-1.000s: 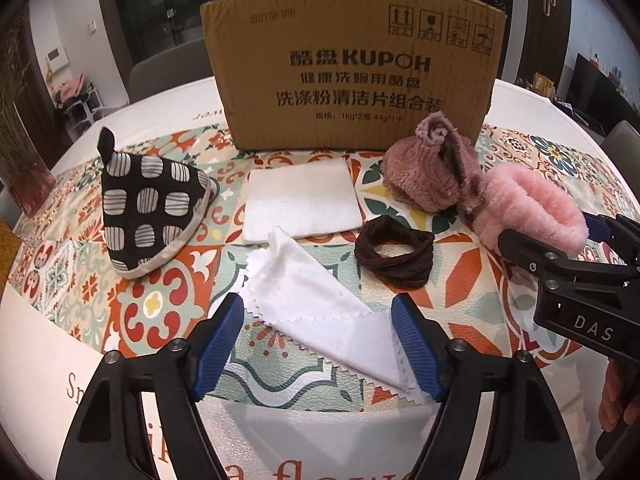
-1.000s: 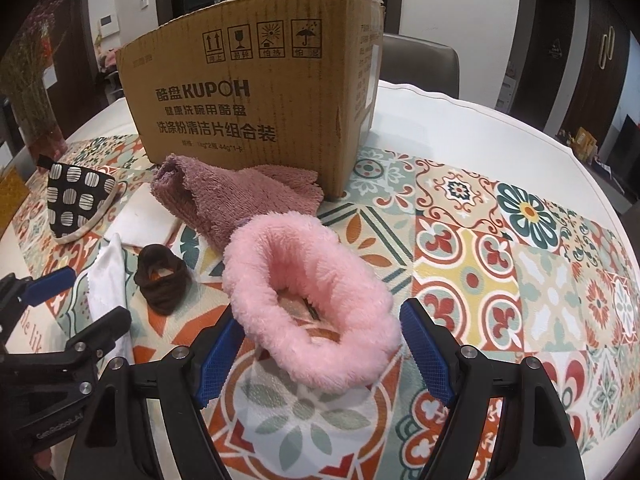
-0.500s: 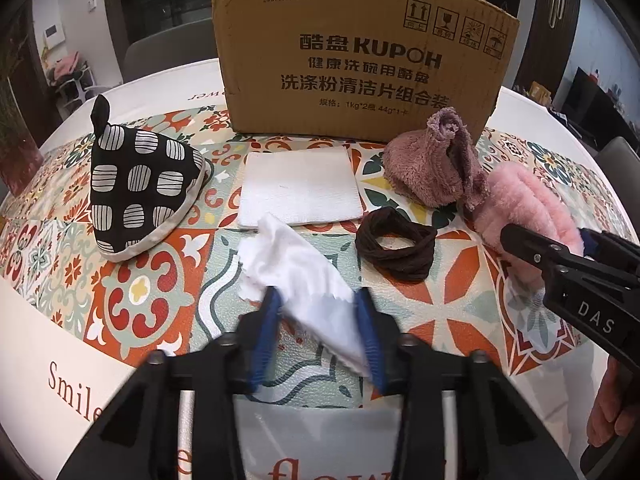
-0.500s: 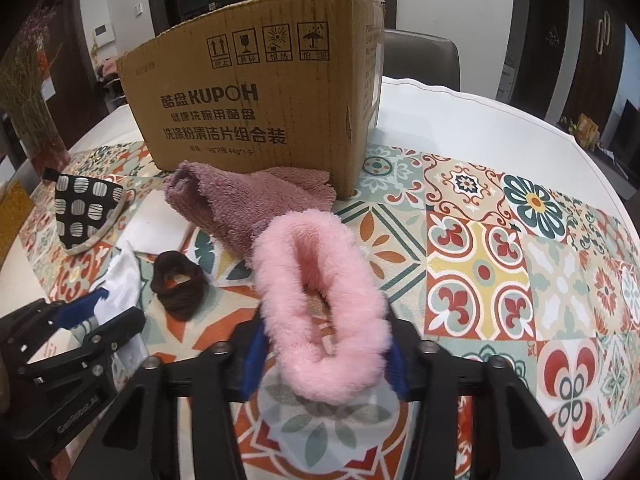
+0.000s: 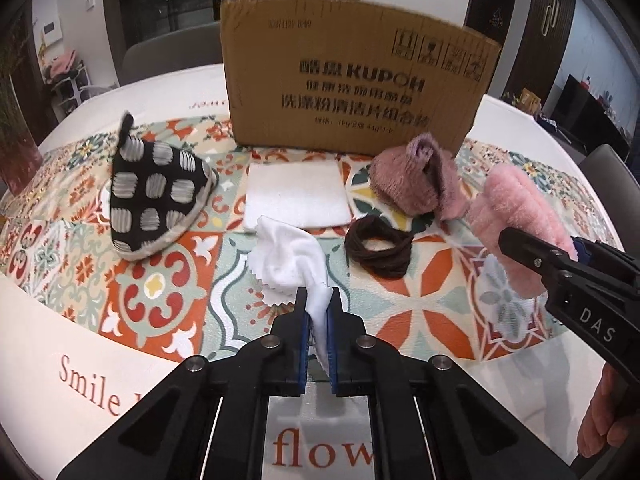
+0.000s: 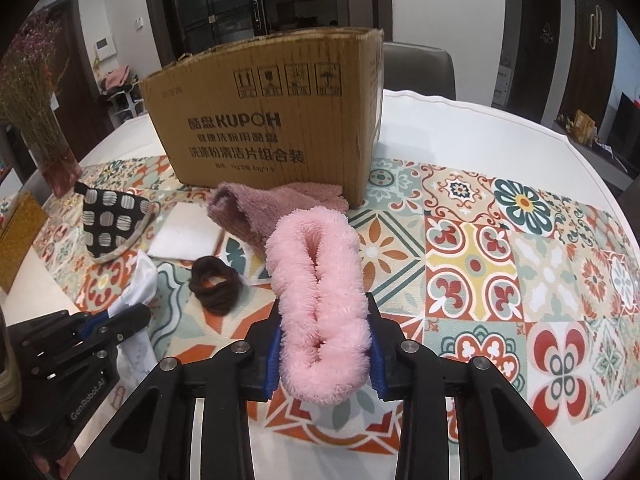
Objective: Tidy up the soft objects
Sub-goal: 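Lift the headband and white cloth and carry both over the box, then open both tools to drop the headband and cloth into the box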
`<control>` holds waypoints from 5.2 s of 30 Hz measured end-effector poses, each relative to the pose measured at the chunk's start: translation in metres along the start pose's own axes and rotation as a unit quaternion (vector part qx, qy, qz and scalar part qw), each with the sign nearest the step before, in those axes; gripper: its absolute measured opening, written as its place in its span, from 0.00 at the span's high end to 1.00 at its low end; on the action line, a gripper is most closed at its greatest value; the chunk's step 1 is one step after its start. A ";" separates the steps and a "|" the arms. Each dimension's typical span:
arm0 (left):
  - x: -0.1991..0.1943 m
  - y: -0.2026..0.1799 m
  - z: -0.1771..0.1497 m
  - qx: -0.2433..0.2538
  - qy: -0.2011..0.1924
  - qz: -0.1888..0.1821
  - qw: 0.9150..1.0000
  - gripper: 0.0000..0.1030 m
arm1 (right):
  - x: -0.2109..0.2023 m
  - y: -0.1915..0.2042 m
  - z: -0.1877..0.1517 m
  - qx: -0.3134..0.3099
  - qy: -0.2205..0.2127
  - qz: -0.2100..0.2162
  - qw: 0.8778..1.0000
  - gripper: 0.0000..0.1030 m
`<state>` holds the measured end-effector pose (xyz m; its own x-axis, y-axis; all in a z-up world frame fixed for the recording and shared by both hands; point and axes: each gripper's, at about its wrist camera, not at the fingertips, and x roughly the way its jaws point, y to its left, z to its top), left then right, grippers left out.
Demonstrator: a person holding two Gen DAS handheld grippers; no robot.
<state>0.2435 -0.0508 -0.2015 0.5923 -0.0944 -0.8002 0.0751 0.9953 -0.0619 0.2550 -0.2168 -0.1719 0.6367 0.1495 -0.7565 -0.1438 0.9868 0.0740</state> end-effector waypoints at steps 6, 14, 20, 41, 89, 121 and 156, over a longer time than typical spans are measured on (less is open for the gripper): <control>-0.026 -0.001 0.008 0.004 -0.026 -0.007 1.000 0.91 | -0.023 0.003 0.005 0.008 -0.018 -0.002 1.000 0.66; -0.064 -0.002 0.018 0.009 -0.054 -0.014 0.998 0.91 | -0.057 0.010 0.013 0.011 -0.042 0.000 0.999 0.66; -0.089 -0.002 0.028 0.016 -0.076 -0.020 0.997 0.91 | -0.082 0.017 0.020 0.014 -0.061 -0.001 0.998 0.66; -0.142 -0.006 0.081 0.055 -0.160 -0.030 0.985 0.91 | -0.138 0.023 0.066 0.029 -0.142 -0.019 0.989 0.66; -0.050 -0.001 0.229 0.114 -0.172 -0.039 0.978 0.90 | -0.042 0.033 0.191 0.011 -0.148 -0.033 0.988 0.65; 0.015 -0.009 0.235 0.159 -0.078 -0.056 0.983 0.59 | 0.026 0.010 0.197 0.029 -0.045 -0.019 0.998 0.46; -0.120 0.046 0.167 0.083 -0.191 0.001 0.978 0.16 | -0.095 0.056 0.160 0.031 -0.147 -0.025 0.988 0.36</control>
<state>0.3094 0.0023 -0.0087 0.8463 -0.1254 -0.5177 0.1837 0.9810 0.0628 0.3075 -0.1656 0.0079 0.8356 0.1024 -0.5396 -0.0659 0.9941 0.0866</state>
